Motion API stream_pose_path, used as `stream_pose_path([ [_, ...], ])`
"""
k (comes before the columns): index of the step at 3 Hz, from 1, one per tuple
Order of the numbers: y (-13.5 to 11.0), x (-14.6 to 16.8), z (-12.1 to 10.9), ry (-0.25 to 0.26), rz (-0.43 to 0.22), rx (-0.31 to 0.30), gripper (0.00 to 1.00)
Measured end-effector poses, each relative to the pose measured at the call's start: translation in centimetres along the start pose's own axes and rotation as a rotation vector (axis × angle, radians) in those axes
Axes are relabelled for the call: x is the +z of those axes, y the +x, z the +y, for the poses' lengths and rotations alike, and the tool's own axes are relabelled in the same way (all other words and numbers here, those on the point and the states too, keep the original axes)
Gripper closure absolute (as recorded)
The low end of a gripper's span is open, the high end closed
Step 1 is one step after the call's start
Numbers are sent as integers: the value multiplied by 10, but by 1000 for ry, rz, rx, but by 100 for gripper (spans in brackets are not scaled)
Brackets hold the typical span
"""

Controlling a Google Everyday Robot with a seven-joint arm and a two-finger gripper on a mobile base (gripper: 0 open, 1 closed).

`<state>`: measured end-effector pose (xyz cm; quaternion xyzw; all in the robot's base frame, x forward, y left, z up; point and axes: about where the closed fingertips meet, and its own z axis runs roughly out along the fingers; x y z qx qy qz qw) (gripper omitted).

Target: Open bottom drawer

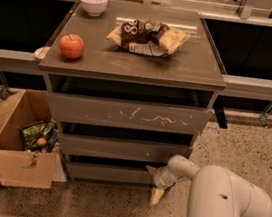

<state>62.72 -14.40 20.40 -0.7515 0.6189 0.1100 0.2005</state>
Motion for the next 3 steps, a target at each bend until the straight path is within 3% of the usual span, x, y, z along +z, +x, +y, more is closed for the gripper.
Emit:
stream_pose_path([
  [1,16,30,-5,-27,32,17,0],
  [2,28,44,-13,-19,40,35,0],
  [3,28,45,-14,-20,36,38,18],
])
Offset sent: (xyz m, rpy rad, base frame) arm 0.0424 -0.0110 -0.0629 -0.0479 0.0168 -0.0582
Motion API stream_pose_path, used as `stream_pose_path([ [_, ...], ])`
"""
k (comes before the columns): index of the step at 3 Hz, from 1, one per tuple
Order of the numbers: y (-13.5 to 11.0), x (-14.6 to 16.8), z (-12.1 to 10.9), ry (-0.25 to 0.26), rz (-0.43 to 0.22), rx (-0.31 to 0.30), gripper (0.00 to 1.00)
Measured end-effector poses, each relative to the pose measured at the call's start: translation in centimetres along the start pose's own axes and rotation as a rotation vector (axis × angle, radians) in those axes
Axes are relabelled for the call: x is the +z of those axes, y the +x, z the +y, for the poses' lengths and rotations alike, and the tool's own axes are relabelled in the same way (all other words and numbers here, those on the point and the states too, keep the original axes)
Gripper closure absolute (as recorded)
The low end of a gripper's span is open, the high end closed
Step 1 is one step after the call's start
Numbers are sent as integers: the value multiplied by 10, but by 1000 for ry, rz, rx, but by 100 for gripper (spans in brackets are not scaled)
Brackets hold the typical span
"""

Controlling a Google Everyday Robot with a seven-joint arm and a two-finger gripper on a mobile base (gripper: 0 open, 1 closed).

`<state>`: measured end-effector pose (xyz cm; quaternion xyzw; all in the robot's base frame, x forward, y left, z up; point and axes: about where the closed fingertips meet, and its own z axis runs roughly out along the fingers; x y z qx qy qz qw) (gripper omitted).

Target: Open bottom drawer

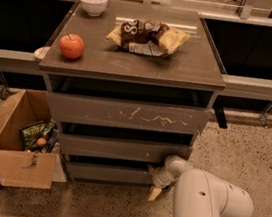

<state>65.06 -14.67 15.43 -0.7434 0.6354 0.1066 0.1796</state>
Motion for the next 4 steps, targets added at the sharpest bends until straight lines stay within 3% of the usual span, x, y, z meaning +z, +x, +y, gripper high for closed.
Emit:
stream_pose_path([
  [1,-1,-2,7,-7,-36,11,41],
  [3,-4,-9,3,-7,-36,11,89],
  [4,-4,-9,3,-7,-36,11,90],
])
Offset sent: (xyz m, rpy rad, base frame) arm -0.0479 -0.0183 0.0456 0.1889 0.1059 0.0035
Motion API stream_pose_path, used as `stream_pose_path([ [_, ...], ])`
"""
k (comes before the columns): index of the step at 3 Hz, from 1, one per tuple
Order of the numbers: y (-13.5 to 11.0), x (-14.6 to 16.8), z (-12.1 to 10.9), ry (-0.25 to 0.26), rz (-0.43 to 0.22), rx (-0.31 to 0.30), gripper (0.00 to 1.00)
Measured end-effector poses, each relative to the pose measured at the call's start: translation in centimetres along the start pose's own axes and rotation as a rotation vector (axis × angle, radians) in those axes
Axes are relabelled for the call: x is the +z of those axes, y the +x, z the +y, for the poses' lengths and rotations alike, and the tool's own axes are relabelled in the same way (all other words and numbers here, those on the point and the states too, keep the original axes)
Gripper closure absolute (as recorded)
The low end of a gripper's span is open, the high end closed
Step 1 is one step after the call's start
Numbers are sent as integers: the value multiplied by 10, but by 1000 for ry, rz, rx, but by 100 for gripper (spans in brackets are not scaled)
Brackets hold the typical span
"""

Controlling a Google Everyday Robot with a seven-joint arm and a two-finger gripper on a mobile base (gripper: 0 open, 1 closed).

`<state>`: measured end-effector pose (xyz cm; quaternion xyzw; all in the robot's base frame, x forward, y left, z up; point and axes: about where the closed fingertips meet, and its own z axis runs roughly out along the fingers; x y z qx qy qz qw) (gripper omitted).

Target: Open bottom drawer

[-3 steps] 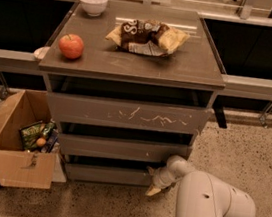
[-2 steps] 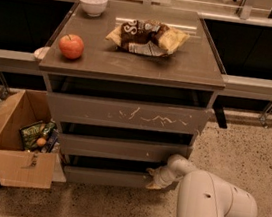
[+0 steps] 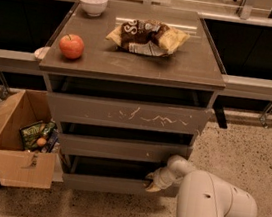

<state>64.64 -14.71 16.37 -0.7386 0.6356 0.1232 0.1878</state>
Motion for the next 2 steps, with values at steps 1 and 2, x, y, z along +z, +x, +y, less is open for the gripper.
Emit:
stream_pose_path([
  [1,0,0,0,0,0,0,59],
  [2,0,0,0,0,0,0,36],
])
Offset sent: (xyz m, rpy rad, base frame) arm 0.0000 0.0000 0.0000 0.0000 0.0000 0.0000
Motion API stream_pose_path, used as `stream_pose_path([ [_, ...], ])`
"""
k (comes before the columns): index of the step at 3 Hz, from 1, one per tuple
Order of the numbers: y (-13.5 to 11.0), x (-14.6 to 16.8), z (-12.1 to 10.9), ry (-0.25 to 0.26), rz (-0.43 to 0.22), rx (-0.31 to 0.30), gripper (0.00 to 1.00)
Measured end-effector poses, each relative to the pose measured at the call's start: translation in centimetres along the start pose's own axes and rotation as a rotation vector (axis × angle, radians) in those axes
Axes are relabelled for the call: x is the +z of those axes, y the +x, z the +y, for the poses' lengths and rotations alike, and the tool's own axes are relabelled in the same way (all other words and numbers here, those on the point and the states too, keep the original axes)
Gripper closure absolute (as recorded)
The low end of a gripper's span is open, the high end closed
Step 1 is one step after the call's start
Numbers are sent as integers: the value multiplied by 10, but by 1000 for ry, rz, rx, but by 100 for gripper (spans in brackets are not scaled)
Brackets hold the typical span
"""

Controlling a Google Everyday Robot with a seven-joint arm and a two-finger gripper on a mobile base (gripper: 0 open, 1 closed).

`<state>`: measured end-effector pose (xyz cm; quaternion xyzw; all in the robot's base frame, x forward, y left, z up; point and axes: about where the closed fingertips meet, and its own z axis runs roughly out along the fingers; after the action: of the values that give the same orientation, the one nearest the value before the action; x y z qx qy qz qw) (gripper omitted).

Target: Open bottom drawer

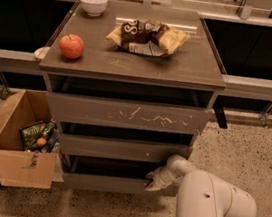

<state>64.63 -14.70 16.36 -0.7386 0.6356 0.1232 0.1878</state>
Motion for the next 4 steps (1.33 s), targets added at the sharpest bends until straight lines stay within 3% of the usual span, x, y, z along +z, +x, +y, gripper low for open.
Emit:
stream_pose_path([
  [1,0,0,0,0,0,0,4],
  [3,0,0,0,0,0,0,0],
  [4,5,5,22,-83,17,-17,0],
])
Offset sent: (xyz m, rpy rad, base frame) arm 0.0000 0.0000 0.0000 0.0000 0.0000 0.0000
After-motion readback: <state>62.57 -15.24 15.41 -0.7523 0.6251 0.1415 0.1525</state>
